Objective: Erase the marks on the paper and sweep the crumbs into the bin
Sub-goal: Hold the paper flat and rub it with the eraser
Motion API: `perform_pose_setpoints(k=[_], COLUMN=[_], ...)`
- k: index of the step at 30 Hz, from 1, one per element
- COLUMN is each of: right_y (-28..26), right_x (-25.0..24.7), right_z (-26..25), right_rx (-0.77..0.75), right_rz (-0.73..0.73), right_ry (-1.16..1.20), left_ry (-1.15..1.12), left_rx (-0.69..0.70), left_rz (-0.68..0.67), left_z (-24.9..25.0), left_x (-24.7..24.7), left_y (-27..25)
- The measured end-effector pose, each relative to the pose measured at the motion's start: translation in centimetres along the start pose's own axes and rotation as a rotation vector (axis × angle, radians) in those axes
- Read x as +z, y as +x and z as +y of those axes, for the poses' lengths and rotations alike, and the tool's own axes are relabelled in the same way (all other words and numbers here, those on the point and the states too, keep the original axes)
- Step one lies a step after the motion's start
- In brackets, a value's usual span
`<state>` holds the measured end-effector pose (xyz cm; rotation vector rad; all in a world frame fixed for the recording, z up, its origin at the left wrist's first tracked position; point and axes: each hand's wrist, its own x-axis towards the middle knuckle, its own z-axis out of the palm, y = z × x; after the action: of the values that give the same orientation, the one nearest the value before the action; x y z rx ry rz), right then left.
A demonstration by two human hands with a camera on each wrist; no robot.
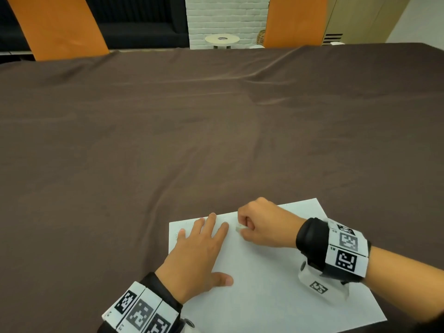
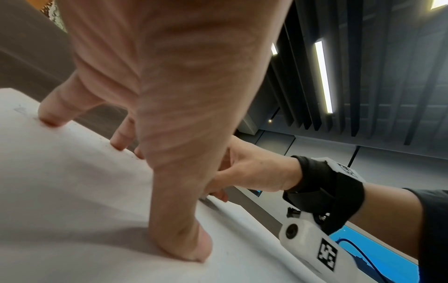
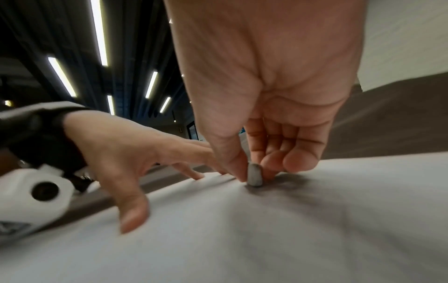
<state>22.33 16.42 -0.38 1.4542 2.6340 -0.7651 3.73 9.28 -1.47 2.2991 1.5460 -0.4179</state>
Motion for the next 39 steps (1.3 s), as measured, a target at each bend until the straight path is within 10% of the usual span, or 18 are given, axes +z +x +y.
perform_pose_setpoints(k=[39], right_y=[-0.2], right_x=[-1.3], right_z=[2.5], right_rx=[0.078], right_rz=[0.071], right_ry=[-0.013], left_ry=[0.010], left_rx=[-0.025], left_rz=[-0.022], left_z=[0.3], left_x=[-0.2], left_y=[0.7])
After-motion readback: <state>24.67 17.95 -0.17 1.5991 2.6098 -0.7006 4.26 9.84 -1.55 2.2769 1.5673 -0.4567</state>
